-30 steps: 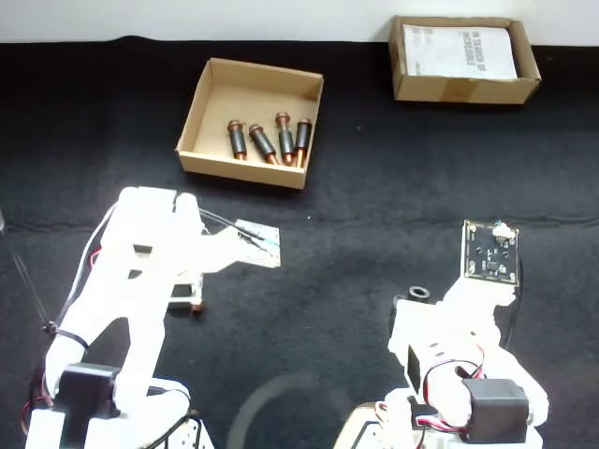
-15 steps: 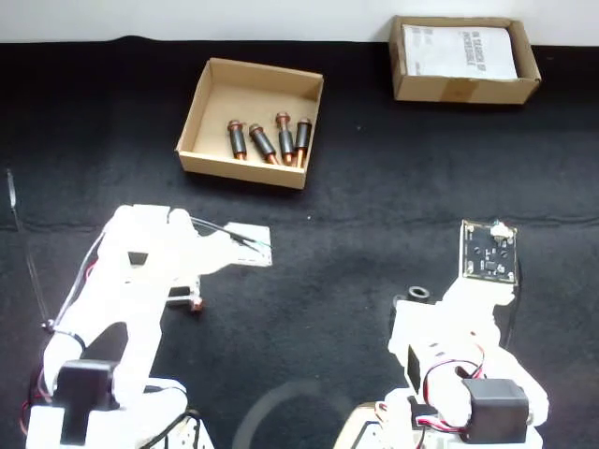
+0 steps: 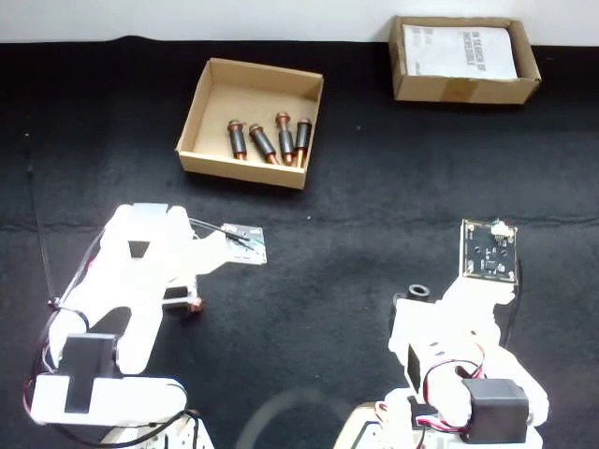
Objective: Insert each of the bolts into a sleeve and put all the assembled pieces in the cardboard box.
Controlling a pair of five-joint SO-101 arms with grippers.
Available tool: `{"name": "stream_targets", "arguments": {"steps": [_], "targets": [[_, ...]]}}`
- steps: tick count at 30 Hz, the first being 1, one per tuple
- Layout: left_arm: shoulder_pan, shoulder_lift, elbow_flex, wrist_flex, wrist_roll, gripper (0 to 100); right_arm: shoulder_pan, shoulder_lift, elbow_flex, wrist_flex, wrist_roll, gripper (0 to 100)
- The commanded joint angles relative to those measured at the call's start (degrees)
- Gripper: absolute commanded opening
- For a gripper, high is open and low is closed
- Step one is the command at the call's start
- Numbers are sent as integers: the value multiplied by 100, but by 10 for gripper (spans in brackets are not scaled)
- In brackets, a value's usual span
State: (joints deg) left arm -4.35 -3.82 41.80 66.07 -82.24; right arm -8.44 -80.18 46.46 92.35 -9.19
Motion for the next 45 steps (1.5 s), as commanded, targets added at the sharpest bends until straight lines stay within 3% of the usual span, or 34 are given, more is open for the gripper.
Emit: {"name": "stream_targets", "arguments": {"steps": [1, 3, 12, 16, 24, 33, 41, 45], "targets": [[66, 127, -180, -26, -1793, 79, 48, 4, -57, -92, 70, 8], [66, 338, -180, -35, -1802, 4, 48, 4, -75, -92, 70, 8], [-92, 541, -409, -765, -1600, 9, 462, -31, -84, -92, 79, 8], [-101, 180, -1200, -765, -105, 9, 470, -40, -84, -312, 70, 8], [-92, -1481, -2273, -756, 4141, 9, 462, -13, -22, -1235, 79, 8], [303, -4198, -1262, -624, 5081, 9, -233, -40, 391, -2273, 44, 8], [848, -6018, 391, -2312, 8114, 9, -936, -40, 1508, -4066, 35, 8], [848, -6484, 1086, -2945, 9081, 9, -1244, -40, 1921, -5024, 35, 8]]}}
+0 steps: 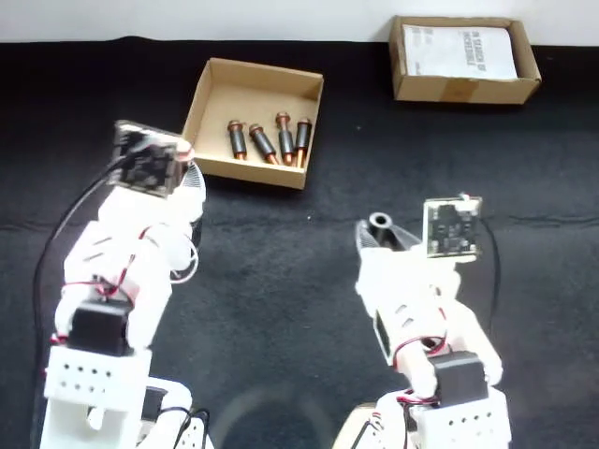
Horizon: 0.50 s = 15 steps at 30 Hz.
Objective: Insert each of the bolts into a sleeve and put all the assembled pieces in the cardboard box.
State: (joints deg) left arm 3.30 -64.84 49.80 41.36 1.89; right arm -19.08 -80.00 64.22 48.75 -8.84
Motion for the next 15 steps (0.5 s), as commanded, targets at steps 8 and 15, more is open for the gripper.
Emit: {"name": "stream_targets", "arguments": {"steps": [8, 15], "targets": [[444, -620, 1086, -1538, 2022, 9, -752, -31, 1086, -2220, 0, 8], [1719, -629, 1156, -2180, 2189, 9, -1402, -31, 2062, -3125, 0, 8]]}}
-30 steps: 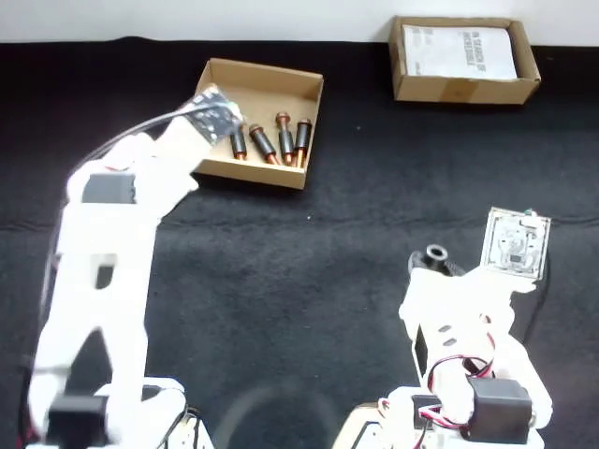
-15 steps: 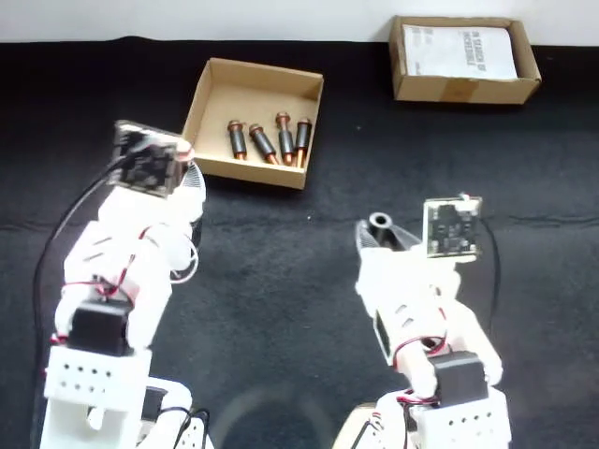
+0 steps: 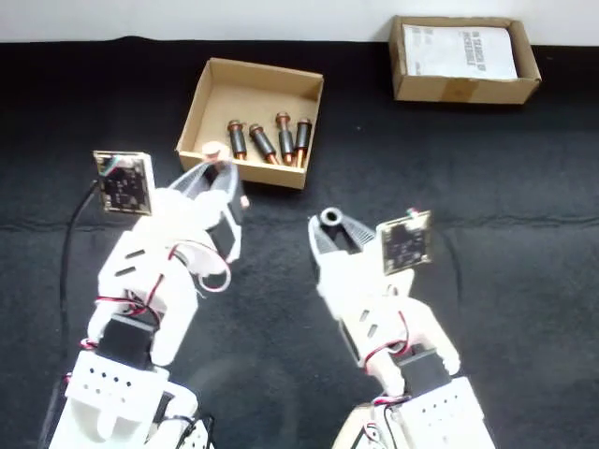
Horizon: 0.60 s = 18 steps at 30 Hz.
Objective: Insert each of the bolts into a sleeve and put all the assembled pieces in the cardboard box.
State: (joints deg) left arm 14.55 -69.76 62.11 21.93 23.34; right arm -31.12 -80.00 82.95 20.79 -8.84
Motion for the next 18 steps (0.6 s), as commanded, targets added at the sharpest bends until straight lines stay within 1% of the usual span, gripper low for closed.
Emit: {"name": "stream_targets", "arguments": {"steps": [1, 4, 7, 8, 11, 12, 18], "targets": [[804, -136, -75, -237, 35, 9, -259, -31, 295, -409, 0, 8], [1244, -136, -75, -237, 35, 9, -330, -31, 532, -593, 0, 8], [1402, -119, -75, -220, -18, 10, -330, -31, 611, -664, 9, 8], [1402, -110, -75, -220, -193, 10, -330, -31, 611, -664, 9, 8], [1411, -92, -31, -220, -1037, 10, -321, -31, 602, -664, 26, 8], [1411, -92, -31, -220, -1196, 10, -321, -31, 593, -664, 26, 8], [1411, -84, 136, -255, -1407, 10, -338, -31, 567, -664, 18, 8]]}}
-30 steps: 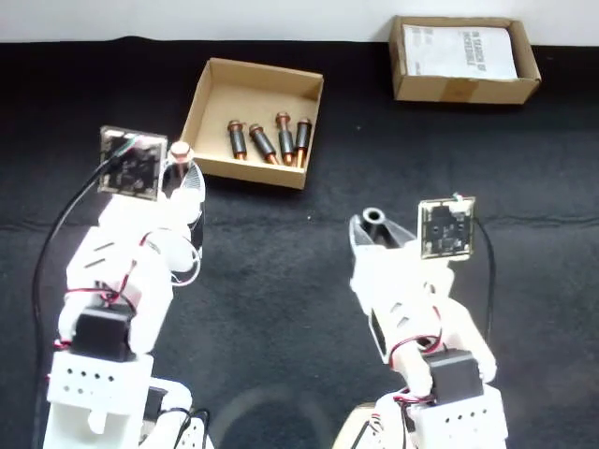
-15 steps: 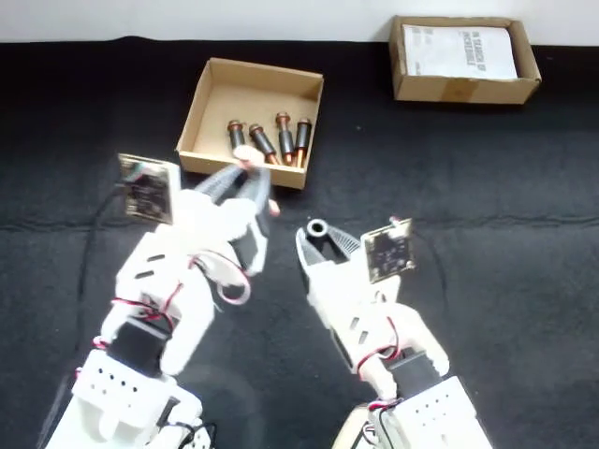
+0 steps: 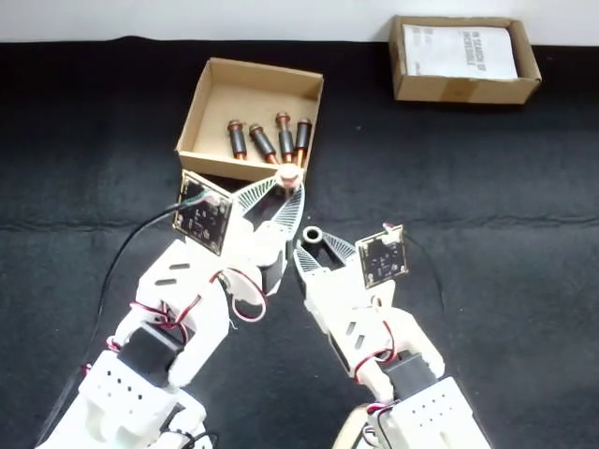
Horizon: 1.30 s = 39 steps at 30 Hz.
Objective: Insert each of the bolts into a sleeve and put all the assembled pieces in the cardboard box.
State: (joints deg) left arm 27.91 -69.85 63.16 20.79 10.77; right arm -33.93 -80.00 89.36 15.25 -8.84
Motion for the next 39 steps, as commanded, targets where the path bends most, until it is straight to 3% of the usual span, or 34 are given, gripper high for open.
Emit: {"name": "stream_targets", "arguments": {"steps": [1, 8, 15, 39], "targets": [[84, -75, 92, -176, -273, 10, -57, -31, -84, -110, 26, 8], [576, -92, 532, -1213, -976, 10, -57, -31, -84, -110, 26, 8], [892, -84, 505, -1240, -967, 10, -57, -31, -84, -110, 9, 8], [840, -84, 875, -1442, -967, 10, -48, -66, -84, -84, 18, 8]]}}
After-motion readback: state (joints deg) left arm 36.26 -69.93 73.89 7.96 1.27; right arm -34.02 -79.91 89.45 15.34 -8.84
